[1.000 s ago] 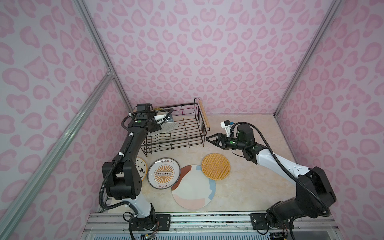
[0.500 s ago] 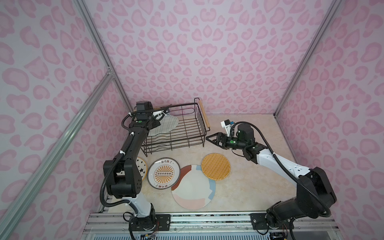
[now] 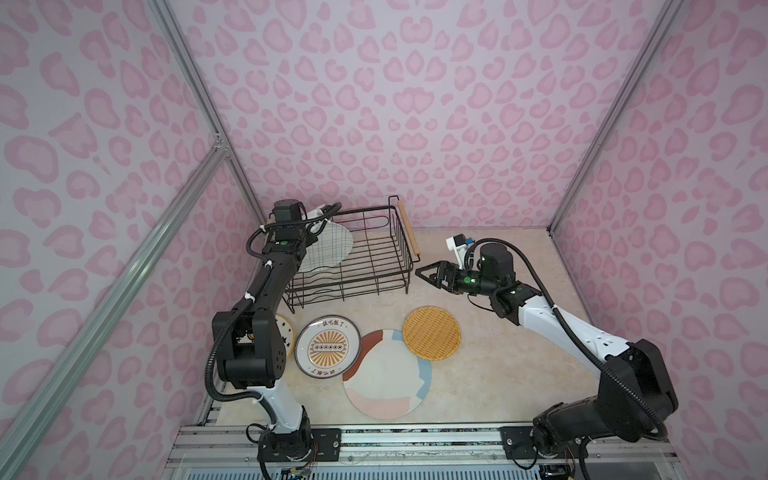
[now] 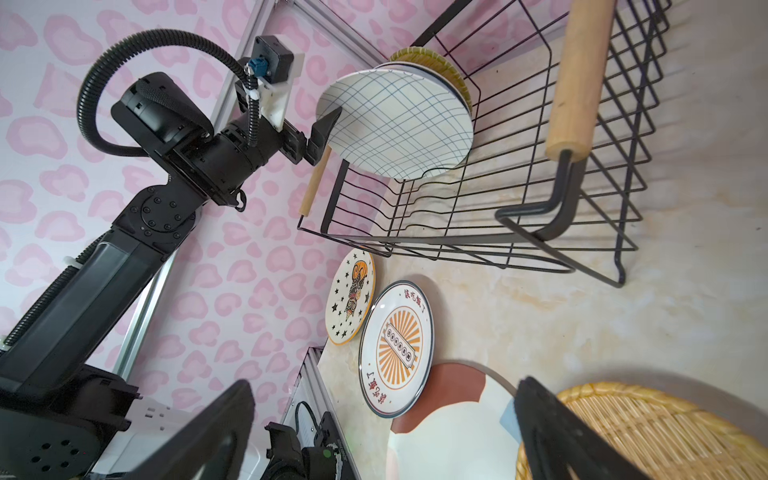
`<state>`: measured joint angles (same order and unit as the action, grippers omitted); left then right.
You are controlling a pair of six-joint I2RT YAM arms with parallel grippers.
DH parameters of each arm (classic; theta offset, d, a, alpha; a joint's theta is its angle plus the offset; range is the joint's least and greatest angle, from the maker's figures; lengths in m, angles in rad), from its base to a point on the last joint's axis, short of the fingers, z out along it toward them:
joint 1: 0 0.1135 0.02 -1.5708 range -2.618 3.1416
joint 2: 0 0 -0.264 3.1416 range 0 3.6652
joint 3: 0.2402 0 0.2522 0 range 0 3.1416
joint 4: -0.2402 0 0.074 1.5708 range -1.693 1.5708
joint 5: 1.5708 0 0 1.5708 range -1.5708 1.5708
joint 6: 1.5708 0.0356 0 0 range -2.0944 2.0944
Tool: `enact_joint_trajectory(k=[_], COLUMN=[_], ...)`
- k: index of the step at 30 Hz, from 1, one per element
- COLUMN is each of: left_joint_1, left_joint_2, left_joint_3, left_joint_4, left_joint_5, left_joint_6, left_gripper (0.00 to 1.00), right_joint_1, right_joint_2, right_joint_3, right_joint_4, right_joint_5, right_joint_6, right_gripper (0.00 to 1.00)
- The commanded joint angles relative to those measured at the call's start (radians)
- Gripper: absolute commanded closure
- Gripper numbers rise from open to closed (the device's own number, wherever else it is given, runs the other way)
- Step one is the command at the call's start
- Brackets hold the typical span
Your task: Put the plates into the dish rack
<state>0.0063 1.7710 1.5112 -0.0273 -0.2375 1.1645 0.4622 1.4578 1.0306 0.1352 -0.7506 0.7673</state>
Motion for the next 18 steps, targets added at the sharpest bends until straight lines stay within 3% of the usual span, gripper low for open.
enact_joint_trajectory(k=[1,18], left_joint_1=[0.002,0.002], left_joint_2=[0.014,-0.013], left_joint_3=[0.002,-0.036], left_joint_4=[0.102,0.181], left_joint_5=[-0.045,-0.066], left_joint_6=[-0.032,-0.110], left_gripper=[0.03,0.03], right_joint_1=[-0.008,-0.042], right_joint_2=[-0.008,-0.007], right_joint_3=[0.003,0.039], right_joint_4=[-0.031,-0.124], right_joint_5=[0.018,0.096], right_joint_6=[-0.034,-0.097], right_gripper=[0.03,0.03])
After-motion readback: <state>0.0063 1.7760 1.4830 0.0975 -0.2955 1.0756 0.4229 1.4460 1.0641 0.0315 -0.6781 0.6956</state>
